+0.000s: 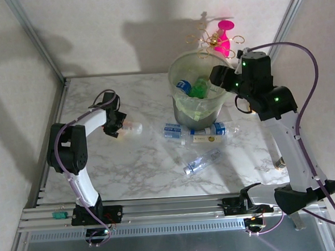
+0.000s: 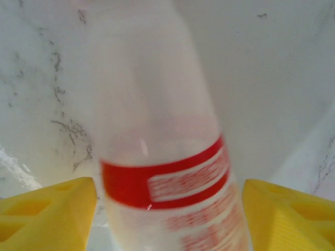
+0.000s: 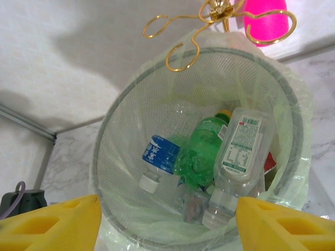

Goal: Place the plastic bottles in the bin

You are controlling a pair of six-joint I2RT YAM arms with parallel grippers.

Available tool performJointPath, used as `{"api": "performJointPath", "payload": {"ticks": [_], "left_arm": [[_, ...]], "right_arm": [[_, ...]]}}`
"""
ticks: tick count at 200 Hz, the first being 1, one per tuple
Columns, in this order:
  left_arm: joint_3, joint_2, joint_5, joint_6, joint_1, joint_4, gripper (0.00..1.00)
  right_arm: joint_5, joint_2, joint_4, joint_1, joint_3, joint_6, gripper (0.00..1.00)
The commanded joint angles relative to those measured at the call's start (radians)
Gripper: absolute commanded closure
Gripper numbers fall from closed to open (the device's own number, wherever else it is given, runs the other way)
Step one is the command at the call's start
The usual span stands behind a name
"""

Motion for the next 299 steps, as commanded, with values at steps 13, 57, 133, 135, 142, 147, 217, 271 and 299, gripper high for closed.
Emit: {"api": "performJointPath", "payload": {"ticks": [13,57,133,135,142,147,217,271,299], "left_arm": [[-0.025,-0.013,-0.001,0.042,0.008,-0.002,0.41],[-0.011,-0.036,0.010,0.078,0.008,-0.023,0.48],[0.163,-0.209,0.087,0.199,-0.064,-0.068,0.48],[0.169,-0.216,0.087,0.206,-0.069,-0.067,0.48],[0.186,-0.241,0.087,0.230,-0.084,-0.058,0.48],[0.195,-0.262,0.092,0.247,-0.096,-0.043,0.48],[0.271,-0.443,0.368,0.493,-0.260,0.399,0.47],[0.269,-0.452,0.491,0.571,-0.368,0.567,0.47],[0.243,-0.475,0.486,0.574,-0.395,0.668,0.47]], "right_arm": [[-0.006,-0.015,0.030,0.004,-0.022,0.013,0.32],[-0.022,-0.012,0.066,0.004,-0.010,-0.018,0.32],[-0.186,-0.028,0.249,0.003,-0.040,-0.089,0.29],[-0.198,-0.028,0.253,0.003,-0.041,-0.092,0.29],[-0.225,-0.025,0.268,0.006,-0.046,-0.091,0.29],[-0.240,-0.022,0.282,0.011,-0.052,-0.092,0.29],[-0.675,0.028,0.415,0.052,-0.041,-0.128,0.35],[-0.801,0.057,0.442,0.088,-0.085,-0.133,0.26],[-0.811,0.095,0.404,0.121,-0.072,-0.150,0.20]]}}
